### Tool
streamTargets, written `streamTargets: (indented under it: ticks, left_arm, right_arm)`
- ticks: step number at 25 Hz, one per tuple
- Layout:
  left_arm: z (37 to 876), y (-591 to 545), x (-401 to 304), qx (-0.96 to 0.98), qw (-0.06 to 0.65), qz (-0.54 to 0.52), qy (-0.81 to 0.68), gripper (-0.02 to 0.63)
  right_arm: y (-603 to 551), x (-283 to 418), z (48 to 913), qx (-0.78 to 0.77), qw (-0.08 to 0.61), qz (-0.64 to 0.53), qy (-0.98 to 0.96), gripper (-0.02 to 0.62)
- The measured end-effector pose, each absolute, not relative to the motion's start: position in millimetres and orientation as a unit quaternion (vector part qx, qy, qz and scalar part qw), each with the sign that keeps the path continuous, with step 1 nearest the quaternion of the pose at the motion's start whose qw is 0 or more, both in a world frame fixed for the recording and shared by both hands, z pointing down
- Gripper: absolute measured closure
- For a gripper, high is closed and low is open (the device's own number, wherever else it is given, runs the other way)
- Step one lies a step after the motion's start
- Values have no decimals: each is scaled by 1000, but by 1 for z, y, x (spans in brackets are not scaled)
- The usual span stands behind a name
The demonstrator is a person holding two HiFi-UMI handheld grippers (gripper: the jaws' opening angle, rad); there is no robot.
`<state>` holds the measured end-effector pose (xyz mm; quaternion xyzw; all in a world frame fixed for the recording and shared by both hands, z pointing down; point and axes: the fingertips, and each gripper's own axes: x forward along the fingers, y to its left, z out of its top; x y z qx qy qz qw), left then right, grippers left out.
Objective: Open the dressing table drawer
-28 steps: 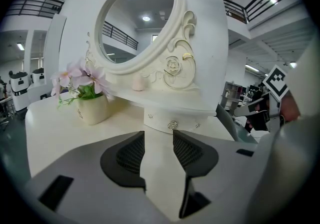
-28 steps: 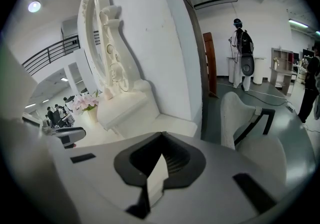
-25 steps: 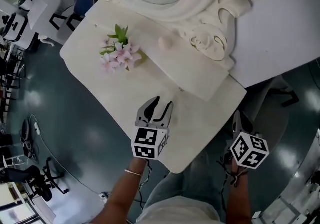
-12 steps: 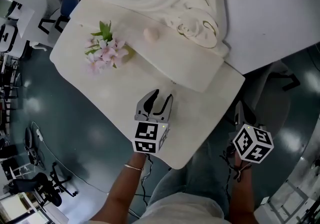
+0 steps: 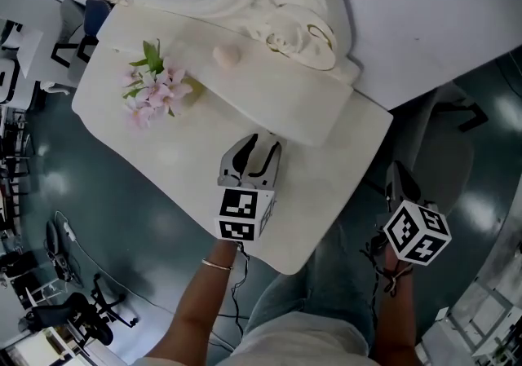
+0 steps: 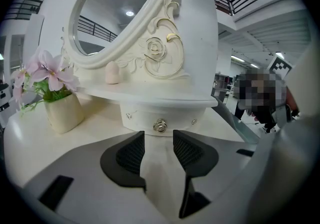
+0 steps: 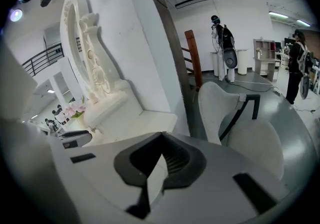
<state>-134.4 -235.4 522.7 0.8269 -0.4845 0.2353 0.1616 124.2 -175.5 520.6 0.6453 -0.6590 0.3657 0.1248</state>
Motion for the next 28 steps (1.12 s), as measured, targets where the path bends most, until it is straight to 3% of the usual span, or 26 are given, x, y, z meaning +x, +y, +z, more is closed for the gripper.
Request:
streamTargets:
  ticks: [28]
  left_arm:
    - [524, -255, -115, 844, 157, 228, -458, 446]
  right_arm:
    - [-176, 146, 529, 652, 120, 381, -644, 588]
